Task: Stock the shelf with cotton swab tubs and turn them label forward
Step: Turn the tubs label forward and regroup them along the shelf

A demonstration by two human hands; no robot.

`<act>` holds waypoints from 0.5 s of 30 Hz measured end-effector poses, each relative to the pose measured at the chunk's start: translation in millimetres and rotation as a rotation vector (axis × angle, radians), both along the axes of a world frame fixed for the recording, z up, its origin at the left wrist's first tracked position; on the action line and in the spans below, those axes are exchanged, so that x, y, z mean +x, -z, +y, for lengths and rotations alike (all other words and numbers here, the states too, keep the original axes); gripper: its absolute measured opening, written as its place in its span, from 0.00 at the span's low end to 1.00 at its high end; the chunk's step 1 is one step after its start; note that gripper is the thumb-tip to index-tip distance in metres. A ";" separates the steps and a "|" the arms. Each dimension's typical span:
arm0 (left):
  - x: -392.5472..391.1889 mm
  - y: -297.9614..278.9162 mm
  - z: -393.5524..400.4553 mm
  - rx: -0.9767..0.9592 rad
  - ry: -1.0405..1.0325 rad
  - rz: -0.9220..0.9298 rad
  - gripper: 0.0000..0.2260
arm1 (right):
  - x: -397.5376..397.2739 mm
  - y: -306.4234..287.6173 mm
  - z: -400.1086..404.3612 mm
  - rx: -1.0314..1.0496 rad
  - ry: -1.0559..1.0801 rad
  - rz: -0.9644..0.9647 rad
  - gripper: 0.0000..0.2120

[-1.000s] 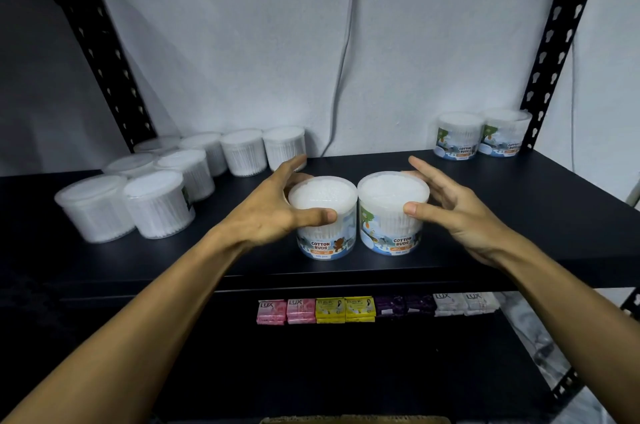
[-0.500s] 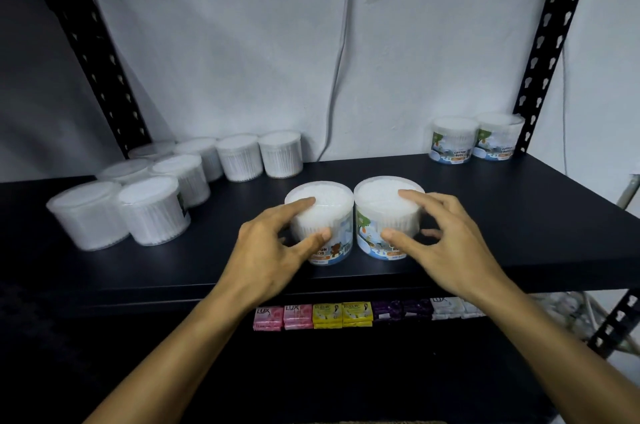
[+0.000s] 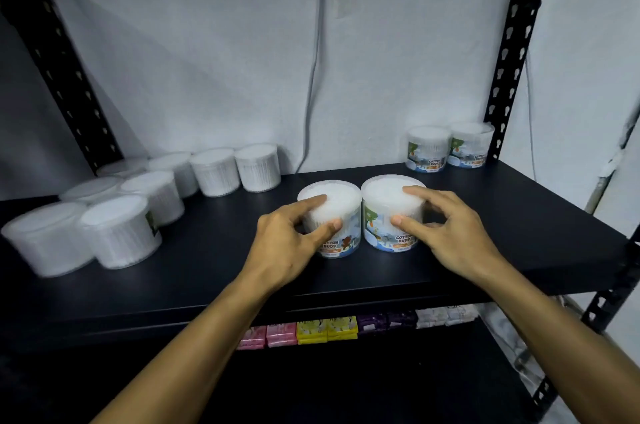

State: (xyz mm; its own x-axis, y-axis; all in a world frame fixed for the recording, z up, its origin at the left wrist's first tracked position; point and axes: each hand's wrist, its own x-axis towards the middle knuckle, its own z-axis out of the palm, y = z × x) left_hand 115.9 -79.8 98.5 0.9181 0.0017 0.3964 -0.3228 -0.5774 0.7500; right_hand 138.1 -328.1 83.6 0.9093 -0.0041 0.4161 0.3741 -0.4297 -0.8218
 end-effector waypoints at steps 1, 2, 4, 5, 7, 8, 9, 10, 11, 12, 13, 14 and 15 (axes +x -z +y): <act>5.8 1.0 -5.8 0.001 0.006 0.000 0.23 | 3.9 -0.3 -6.5 0.003 0.005 0.008 0.23; 11.7 1.9 -11.8 -0.001 0.011 0.000 0.23 | 8.1 -0.5 -13.0 0.005 0.010 0.017 0.23; 23.1 3.3 -23.8 -0.009 0.014 -0.003 0.24 | 16.9 -1.5 -25.5 0.003 0.020 0.029 0.24; 28.3 3.5 -29.5 -0.010 0.014 -0.003 0.24 | 21.5 -2.1 -30.8 -0.001 0.025 0.031 0.25; 39.1 3.1 -39.1 -0.006 0.011 0.001 0.24 | 31.8 -3.8 -39.1 -0.019 0.035 0.036 0.25; 44.6 2.5 -42.9 0.000 0.005 0.004 0.24 | 37.6 -4.6 -42.0 -0.029 0.038 0.038 0.24; 50.1 1.7 -45.9 0.008 -0.002 0.007 0.24 | 44.3 -5.3 -44.1 -0.037 0.038 0.042 0.24; 55.6 0.9 -48.1 0.015 -0.010 0.009 0.25 | 51.6 -6.0 -45.4 -0.045 0.038 0.047 0.24; 61.1 0.2 -49.6 0.020 -0.015 0.011 0.25 | 59.5 -6.3 -46.2 -0.052 0.037 0.057 0.24; 66.6 -0.6 -50.7 0.023 -0.018 0.013 0.25 | 67.5 -7.1 -46.3 -0.060 0.034 0.066 0.24; 72.3 -1.4 -51.3 0.026 -0.023 0.015 0.25 | 76.4 -7.3 -46.2 -0.064 0.028 0.075 0.24; 78.5 -2.0 -51.4 0.029 -0.030 0.016 0.25 | 85.2 -7.6 -45.5 -0.065 0.021 0.085 0.24; 85.1 -2.7 -51.2 0.033 -0.038 0.015 0.25 | 93.5 -8.7 -44.4 -0.065 0.015 0.096 0.24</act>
State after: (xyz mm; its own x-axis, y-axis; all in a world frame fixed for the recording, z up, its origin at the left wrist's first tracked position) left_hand 201.0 -131.0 101.2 0.9236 0.0233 0.3826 -0.2889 -0.6137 0.7348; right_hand 231.7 -372.5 92.3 0.9450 0.0058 0.3269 0.2880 -0.4879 -0.8240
